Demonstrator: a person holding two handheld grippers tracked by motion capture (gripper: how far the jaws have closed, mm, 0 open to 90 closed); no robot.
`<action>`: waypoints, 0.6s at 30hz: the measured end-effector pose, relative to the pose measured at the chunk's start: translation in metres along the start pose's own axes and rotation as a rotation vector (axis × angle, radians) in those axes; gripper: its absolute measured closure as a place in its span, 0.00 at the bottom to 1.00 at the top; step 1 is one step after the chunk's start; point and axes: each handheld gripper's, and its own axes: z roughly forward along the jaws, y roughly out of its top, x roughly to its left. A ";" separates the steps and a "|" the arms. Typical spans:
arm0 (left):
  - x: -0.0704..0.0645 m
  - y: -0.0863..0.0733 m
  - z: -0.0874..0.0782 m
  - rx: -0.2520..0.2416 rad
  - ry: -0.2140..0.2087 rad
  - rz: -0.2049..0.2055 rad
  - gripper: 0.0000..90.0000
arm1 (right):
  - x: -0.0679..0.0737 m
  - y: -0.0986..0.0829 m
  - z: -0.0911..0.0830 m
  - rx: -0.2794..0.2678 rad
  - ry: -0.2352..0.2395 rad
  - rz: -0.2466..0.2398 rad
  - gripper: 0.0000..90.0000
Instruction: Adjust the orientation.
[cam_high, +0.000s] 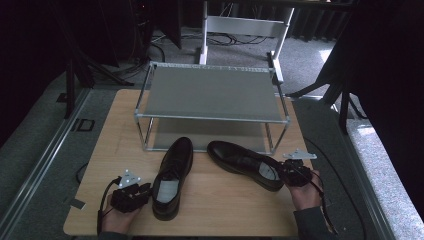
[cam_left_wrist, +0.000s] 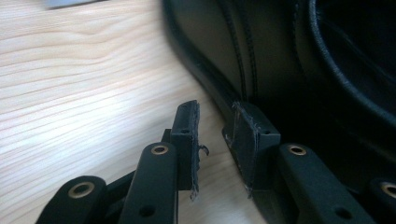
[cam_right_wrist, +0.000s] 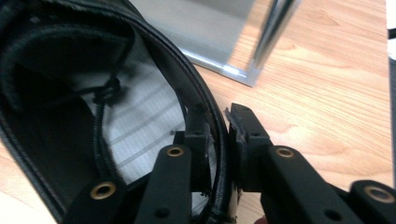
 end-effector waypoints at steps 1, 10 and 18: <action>0.000 0.000 0.000 0.000 0.000 0.000 0.78 | 0.000 0.000 0.000 0.000 0.000 0.000 0.85; 0.007 0.018 0.020 0.026 -0.002 0.034 0.71 | -0.006 0.005 -0.003 -0.005 0.085 -0.006 0.76; 0.011 0.040 0.045 0.025 -0.001 0.042 0.82 | -0.008 0.007 -0.004 0.004 0.091 0.009 0.86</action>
